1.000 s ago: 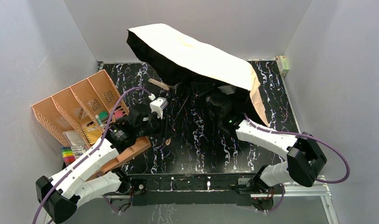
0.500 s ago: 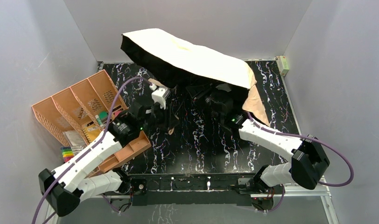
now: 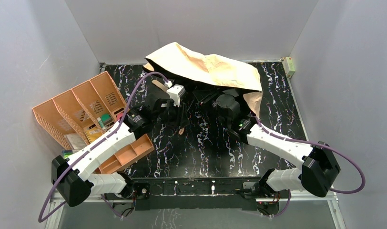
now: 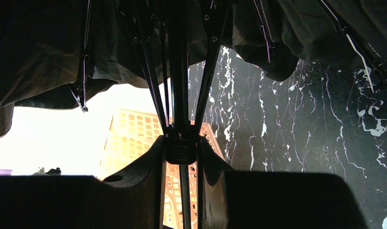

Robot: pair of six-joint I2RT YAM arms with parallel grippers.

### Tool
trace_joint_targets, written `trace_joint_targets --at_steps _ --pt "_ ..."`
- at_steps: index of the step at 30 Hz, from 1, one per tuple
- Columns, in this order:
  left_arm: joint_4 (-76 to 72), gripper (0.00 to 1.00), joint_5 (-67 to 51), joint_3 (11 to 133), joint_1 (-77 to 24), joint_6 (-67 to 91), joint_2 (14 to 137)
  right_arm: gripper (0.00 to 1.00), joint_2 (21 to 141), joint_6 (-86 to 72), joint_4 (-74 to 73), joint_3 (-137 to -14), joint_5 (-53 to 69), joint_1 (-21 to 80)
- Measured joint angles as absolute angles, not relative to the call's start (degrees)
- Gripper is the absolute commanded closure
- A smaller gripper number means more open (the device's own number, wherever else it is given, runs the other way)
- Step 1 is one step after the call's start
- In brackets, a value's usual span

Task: Put away the umbrella

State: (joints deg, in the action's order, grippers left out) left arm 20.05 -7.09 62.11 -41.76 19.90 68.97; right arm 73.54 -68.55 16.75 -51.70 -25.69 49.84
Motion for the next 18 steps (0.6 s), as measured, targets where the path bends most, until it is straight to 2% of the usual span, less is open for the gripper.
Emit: trace_joint_targets --at_steps 5,9,18 --pt "21.67 1.0 -6.85 63.51 -41.8 19.38 68.97 1.0 73.28 -67.68 16.29 -52.01 -28.23 51.05" --pt "15.46 1.0 -5.58 64.66 -41.67 19.49 68.82 1.0 71.22 -68.07 13.96 -52.05 -23.29 52.01" --pt "9.58 1.0 -6.22 64.53 -41.74 20.14 68.1 1.0 69.67 -66.46 12.03 -55.77 -15.53 44.34"
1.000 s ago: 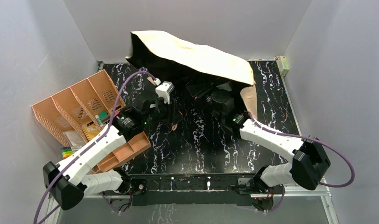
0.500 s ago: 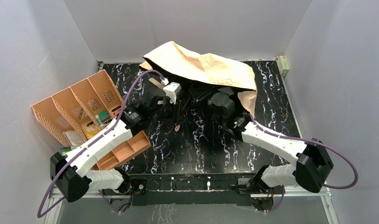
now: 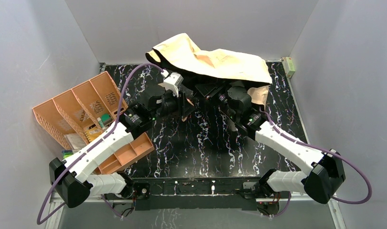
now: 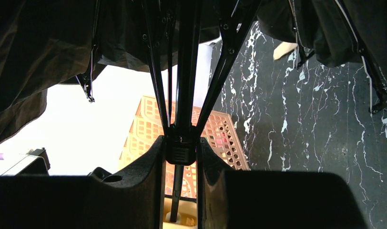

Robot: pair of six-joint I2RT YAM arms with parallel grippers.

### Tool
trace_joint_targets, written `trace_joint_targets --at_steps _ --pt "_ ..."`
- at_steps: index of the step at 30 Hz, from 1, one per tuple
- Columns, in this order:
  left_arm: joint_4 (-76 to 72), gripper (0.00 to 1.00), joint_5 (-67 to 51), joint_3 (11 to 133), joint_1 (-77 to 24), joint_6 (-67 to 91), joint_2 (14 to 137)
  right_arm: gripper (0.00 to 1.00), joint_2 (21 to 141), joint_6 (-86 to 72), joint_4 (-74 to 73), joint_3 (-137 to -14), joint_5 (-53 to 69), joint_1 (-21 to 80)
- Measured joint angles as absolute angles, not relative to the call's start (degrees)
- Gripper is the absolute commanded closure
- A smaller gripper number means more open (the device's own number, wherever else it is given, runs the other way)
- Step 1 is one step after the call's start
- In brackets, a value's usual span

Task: Put away the umbrella

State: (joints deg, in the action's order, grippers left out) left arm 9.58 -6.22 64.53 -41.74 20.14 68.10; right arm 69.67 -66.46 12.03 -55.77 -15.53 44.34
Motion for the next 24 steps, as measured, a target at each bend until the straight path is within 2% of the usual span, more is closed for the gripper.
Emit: trace_joint_targets --at_steps 8,14,19,24 --pt "10.35 1.0 -4.21 67.64 -41.82 19.9 70.72 1.0 69.67 -68.69 10.98 -55.37 -13.34 47.9" --pt "15.59 1.0 -3.99 71.64 -41.93 19.86 73.25 1.0 69.63 -69.34 9.85 -55.27 -18.26 51.2" --pt "24.91 1.0 -0.73 77.32 -43.7 19.75 73.58 1.0 69.25 -71.35 7.25 -56.97 -18.79 53.06" --pt "41.17 1.0 4.29 91.15 -46.39 21.04 76.29 1.0 68.51 -76.44 5.89 -60.05 -16.25 54.41"
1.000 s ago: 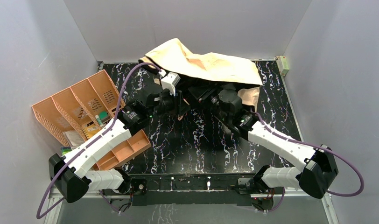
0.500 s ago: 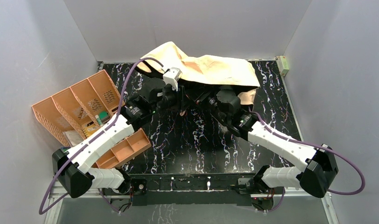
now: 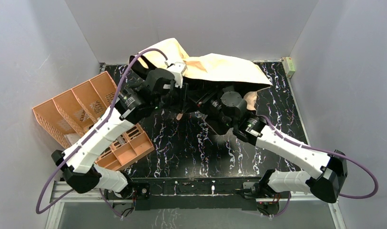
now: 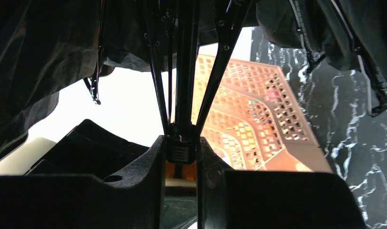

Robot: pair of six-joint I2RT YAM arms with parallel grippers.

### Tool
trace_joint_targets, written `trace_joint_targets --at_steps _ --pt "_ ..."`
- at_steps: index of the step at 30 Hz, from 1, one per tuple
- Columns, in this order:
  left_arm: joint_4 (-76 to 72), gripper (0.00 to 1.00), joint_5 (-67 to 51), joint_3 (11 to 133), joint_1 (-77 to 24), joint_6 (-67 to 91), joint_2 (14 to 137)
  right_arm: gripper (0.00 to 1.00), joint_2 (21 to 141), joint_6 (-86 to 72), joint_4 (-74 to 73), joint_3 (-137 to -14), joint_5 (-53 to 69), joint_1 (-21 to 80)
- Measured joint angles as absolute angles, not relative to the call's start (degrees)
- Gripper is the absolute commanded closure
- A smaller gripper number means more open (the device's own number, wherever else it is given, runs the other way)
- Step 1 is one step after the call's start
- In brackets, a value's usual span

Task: Put away the umbrella

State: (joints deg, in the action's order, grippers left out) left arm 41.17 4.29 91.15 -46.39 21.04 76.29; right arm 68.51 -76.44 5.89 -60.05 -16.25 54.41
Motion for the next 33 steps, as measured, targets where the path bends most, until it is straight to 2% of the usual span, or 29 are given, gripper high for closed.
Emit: trace_joint_targets --at_steps 3,6,13,14,15,16,18,20,21,22,28,33 --pt "51.33 1.0 8.6 101.43 -49.84 22.65 80.86 1.0 66.78 -79.26 5.98 -59.68 -15.62 54.74" --pt "55.37 1.0 13.39 103.11 -53.23 24.53 82.65 1.0 65.3 -80.6 5.61 -57.45 -15.05 55.11" --pt "47.03 1.0 14.39 81.52 -54.7 29.28 79.55 0.98 67.59 -83.02 6.11 -46.61 -13.61 56.16" --pt "44.88 1.0 14.37 78.04 -54.68 29.95 79.4 0.95 68.97 -82.98 6.63 -45.17 -13.21 56.01" --pt "41.21 1.0 14.39 72.93 -54.74 31.03 79.31 0.88 70.08 -82.98 6.81 -44.16 -12.84 55.9" --pt "37.74 1.0 14.59 69.65 -54.72 31.62 79.15 0.79 71.42 -82.28 9.21 -42.15 -12.88 55.64" --pt "31.24 1.0 14.41 65.1 -54.54 32.23 79.48 0.54 72.62 -80.6 13.43 -38.83 -13.76 54.98" --pt "27.27 1.0 13.96 63.44 -53.98 32.14 80.64 0.42 72.62 -78.85 13.85 -37.89 -15.73 54.3" --pt "25.93 1.0 13.41 63.18 -52.97 31.88 81.49 0.29 71.68 -77.56 13.47 -37.06 -17.28 54.13" --pt "23.31 1.0 13.02 62.46 -51.62 31.35 82.67 0.22 68.9 -76.64 11.07 -35.16 -18.28 54.24" --pt "12.34 1.0 3.97 61.32 -50.37 28.75 87.2 0.21 47.9 -76.14 -1.63 -22.74 -21.93 55.24" --pt "9.23 1.0 -0.71 61.76 -50.37 27.77 90.15 0.21 41.89 -74.78 -5.06 -19.2 -20.91 55.24"
